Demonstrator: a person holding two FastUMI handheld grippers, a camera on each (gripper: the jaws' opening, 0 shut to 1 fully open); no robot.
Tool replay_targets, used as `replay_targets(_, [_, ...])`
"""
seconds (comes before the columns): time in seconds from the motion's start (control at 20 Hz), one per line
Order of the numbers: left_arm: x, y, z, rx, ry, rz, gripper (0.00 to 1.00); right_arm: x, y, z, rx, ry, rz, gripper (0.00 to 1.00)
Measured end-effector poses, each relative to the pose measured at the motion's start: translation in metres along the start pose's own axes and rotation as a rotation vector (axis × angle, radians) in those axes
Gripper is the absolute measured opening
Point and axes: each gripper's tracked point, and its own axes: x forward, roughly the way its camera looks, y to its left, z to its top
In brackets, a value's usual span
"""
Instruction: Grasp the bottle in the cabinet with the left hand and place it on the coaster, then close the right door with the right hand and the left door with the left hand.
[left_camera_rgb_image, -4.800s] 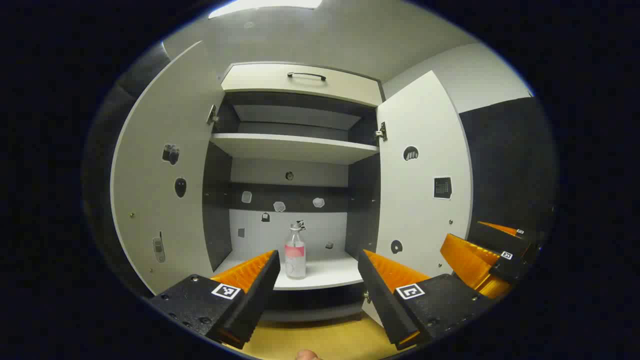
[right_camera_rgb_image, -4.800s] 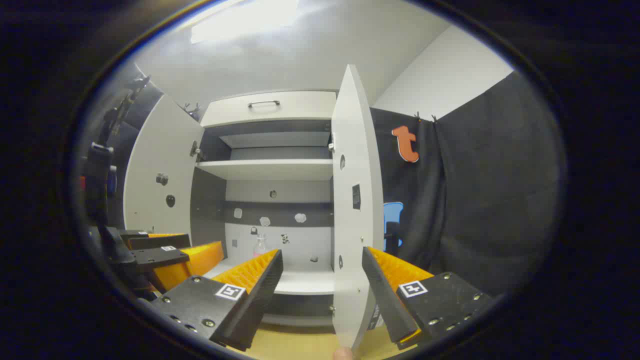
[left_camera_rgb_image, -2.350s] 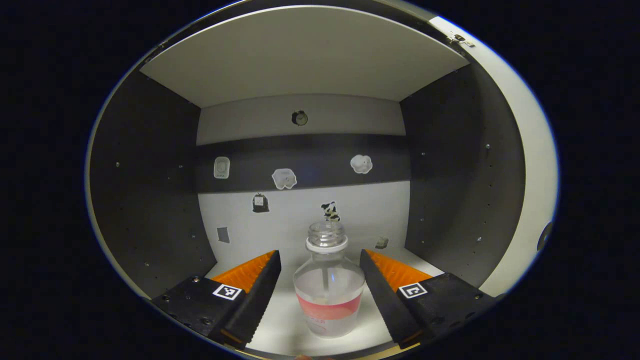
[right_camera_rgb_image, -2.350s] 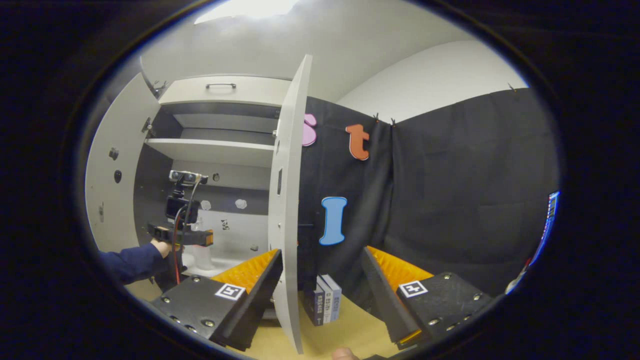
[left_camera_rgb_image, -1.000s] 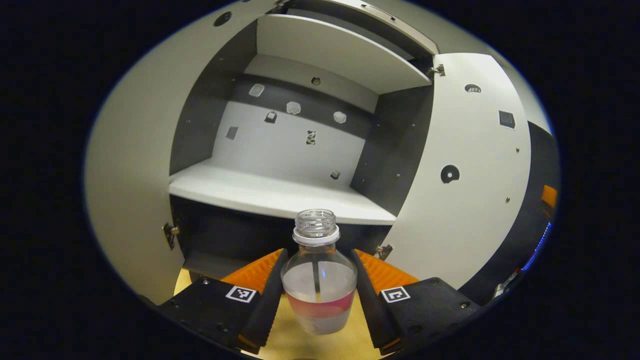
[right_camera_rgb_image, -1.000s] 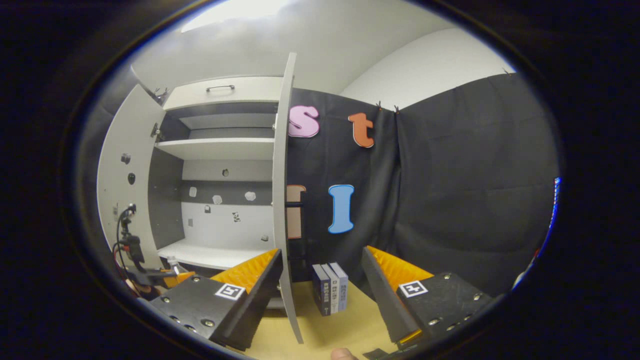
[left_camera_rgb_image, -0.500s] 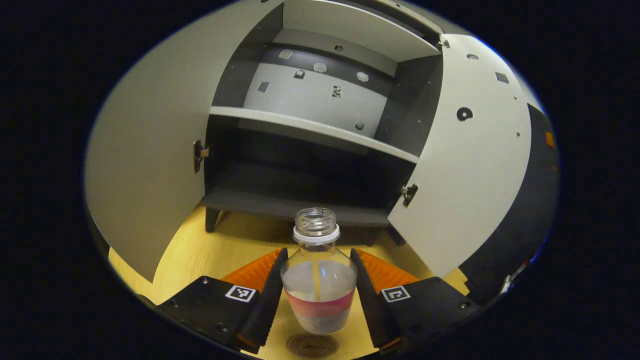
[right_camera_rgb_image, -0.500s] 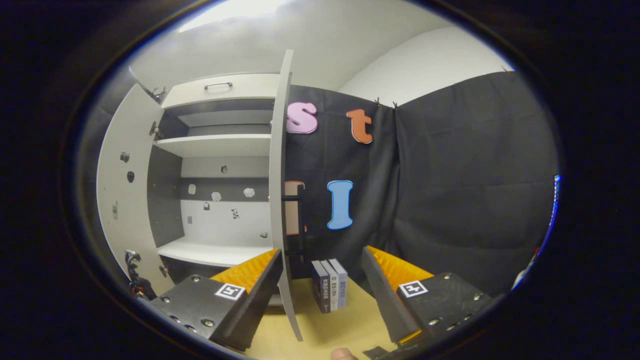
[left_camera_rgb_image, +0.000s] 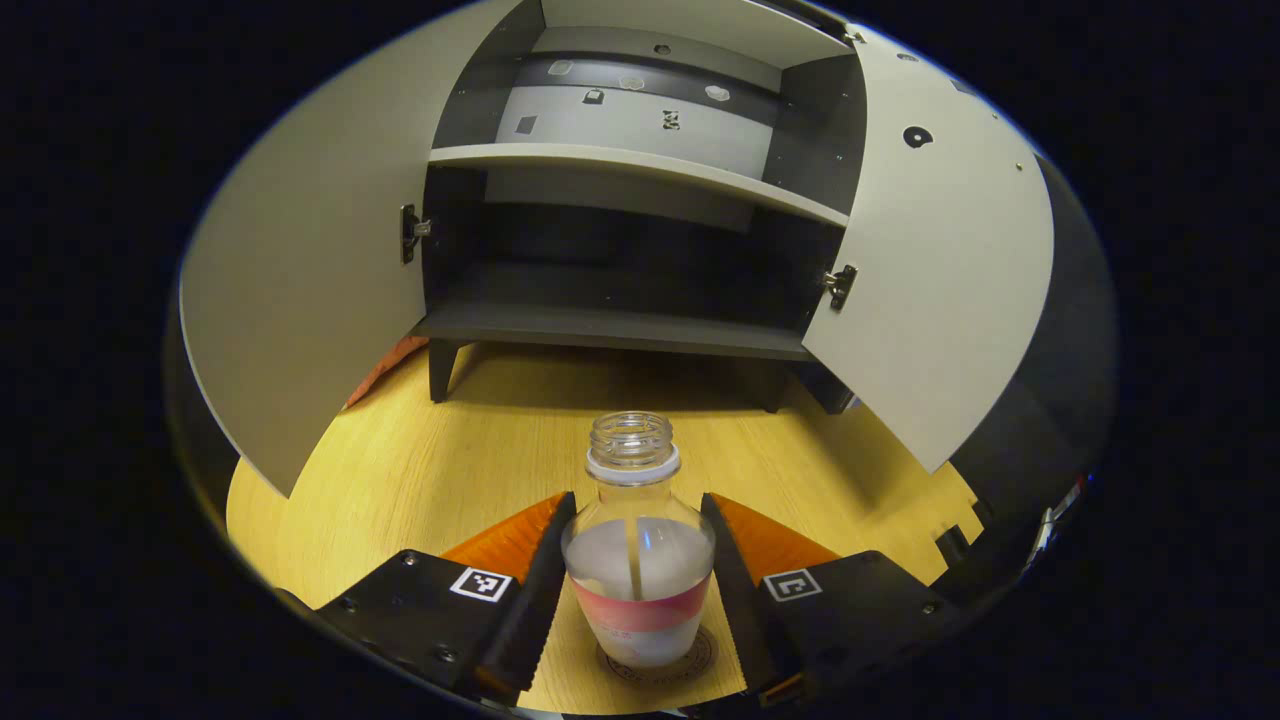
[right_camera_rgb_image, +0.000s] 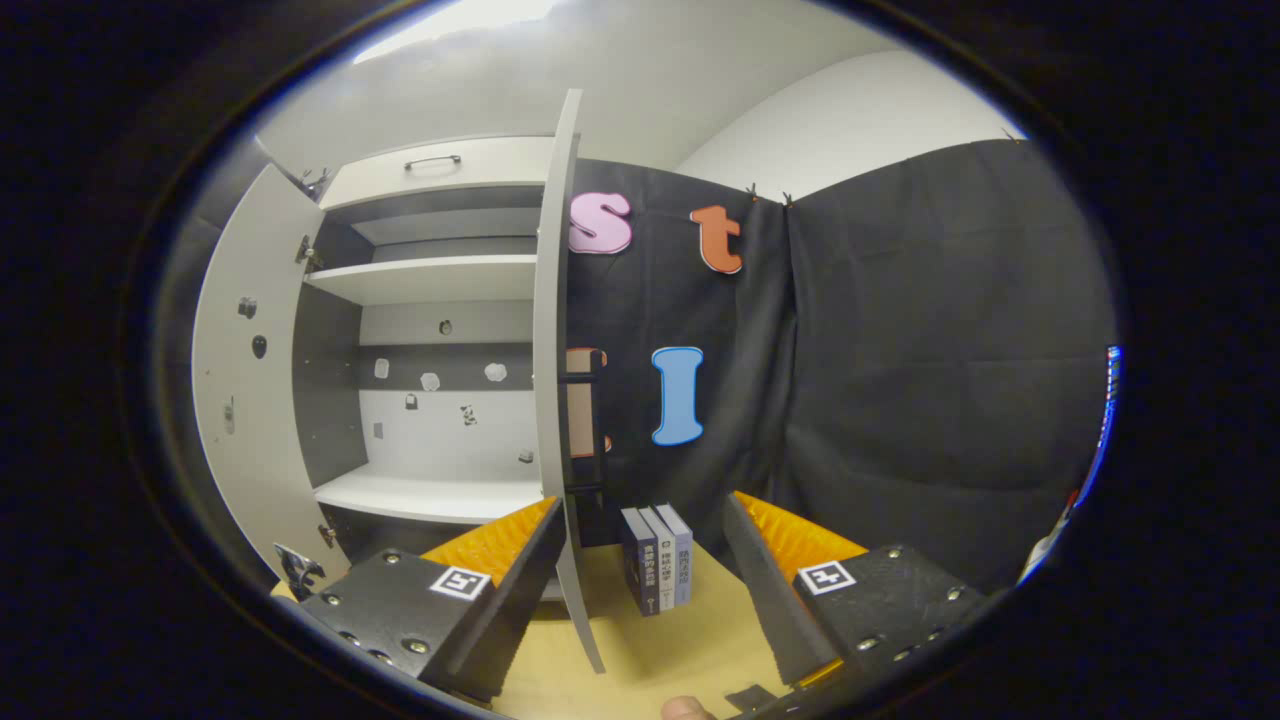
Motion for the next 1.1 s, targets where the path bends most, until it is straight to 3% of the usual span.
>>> replay_targets(0.3, [0.005,0.004,-0.012,-0.093,-0.016,0.057,0.77,-0.004,-0.005,-0.005,-0.01,0.01,-0.004,0.96])
replay_targets(0.5, [0.005,0.003,-0.01,-0.093,-0.049,0.073,0.78,-0.006,-0.011,-0.009,-0.018,0.018,-0.011,0.96])
replay_targets(0.8, [-0.009,-0.007,-0.016,-0.028,-0.052,0.047,0.79,-0.003,-0.005,-0.014,-0.018,0.031,0.004,0.96])
replay_targets(1.1, [-0.024,-0.016,-0.028,-0.05,-0.02,-0.019,0.8,0.002,0.002,-0.02,-0.016,0.041,0.017,0.96])
